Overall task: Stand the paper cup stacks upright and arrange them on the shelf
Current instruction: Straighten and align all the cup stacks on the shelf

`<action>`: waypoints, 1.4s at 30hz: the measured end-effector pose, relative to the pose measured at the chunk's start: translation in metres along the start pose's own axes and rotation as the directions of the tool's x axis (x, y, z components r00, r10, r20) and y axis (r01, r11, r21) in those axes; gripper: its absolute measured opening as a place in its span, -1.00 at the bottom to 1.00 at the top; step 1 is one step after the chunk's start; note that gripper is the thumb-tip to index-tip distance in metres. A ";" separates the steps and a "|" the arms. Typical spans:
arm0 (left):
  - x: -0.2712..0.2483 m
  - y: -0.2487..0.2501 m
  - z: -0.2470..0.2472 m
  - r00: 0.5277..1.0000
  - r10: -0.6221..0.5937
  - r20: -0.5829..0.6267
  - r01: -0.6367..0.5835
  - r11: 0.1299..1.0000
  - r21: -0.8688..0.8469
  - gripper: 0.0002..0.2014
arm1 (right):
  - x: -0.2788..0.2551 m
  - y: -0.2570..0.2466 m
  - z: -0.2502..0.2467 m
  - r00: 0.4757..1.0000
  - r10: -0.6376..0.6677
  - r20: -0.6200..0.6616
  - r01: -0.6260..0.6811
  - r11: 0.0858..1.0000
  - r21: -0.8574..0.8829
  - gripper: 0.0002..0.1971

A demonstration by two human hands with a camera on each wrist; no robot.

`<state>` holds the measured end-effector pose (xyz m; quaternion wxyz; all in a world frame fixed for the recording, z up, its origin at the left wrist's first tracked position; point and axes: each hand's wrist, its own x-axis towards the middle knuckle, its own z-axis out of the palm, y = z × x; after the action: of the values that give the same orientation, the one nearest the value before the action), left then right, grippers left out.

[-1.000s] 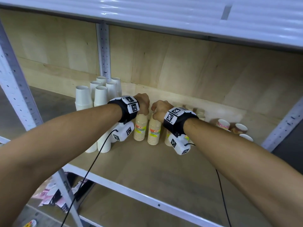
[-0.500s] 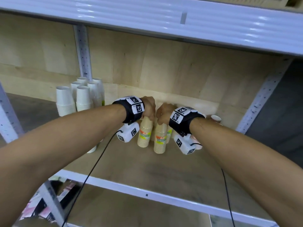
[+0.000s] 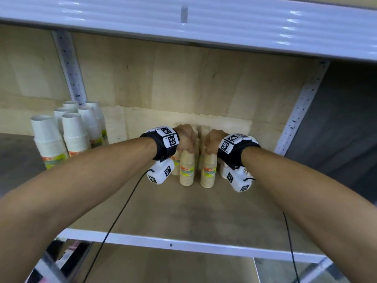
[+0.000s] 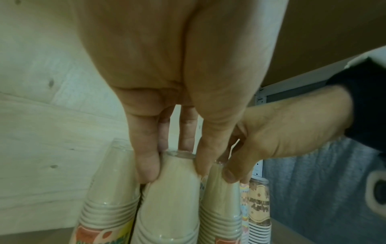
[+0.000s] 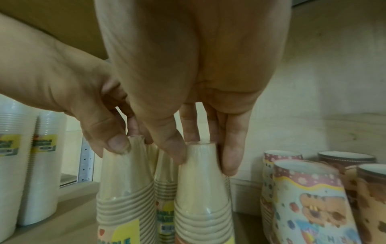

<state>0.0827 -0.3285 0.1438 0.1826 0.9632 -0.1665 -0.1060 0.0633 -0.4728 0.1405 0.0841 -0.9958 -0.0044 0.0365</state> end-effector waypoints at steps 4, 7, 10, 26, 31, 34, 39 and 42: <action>0.006 0.005 0.003 1.000 0.010 -0.001 -0.010 0.998 0.065 -0.67 | 0.009 0.007 0.004 0.999 -0.007 -0.031 0.008 1.000 0.023 -0.69; 0.008 0.008 0.004 1.000 0.019 -0.002 -0.019 0.994 0.109 -0.64 | 0.014 0.008 0.004 0.995 -0.007 -0.097 0.011 0.999 0.044 -0.69; 0.010 0.008 0.005 1.000 0.013 -0.001 -0.013 0.997 0.079 -0.65 | 0.022 0.007 0.005 0.996 -0.027 -0.086 0.030 0.999 0.039 -0.73; 0.019 0.002 0.003 0.999 0.010 0.053 -0.005 0.995 -0.095 -0.65 | 0.045 0.014 0.020 0.984 -0.061 -0.165 0.066 0.998 0.023 -0.76; 0.014 0.001 -0.010 1.000 0.018 0.017 -0.017 0.997 -0.076 -0.70 | 0.042 0.012 0.010 0.974 -0.023 -0.225 0.034 0.998 0.044 -0.76; 0.009 -0.005 -0.025 1.000 0.009 -0.025 -0.010 1.000 -0.023 -0.72 | 0.039 0.004 0.000 0.963 -0.036 -0.268 0.044 0.999 0.024 -0.72; -0.009 -0.019 -0.065 0.992 -0.003 -0.125 0.002 1.000 -0.007 -0.74 | 0.037 -0.027 -0.023 0.947 -0.136 -0.290 0.154 0.987 0.038 -0.65; -0.030 -0.031 -0.095 0.980 -0.032 -0.198 0.036 0.999 0.018 -0.73 | 0.034 -0.057 -0.033 0.927 -0.209 -0.310 0.230 0.973 0.032 -0.66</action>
<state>0.0892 -0.2610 0.2222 0.1861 0.9735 -0.1322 -0.0110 0.0996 -0.4219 0.1805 0.1211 -0.9792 -0.1015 -0.1271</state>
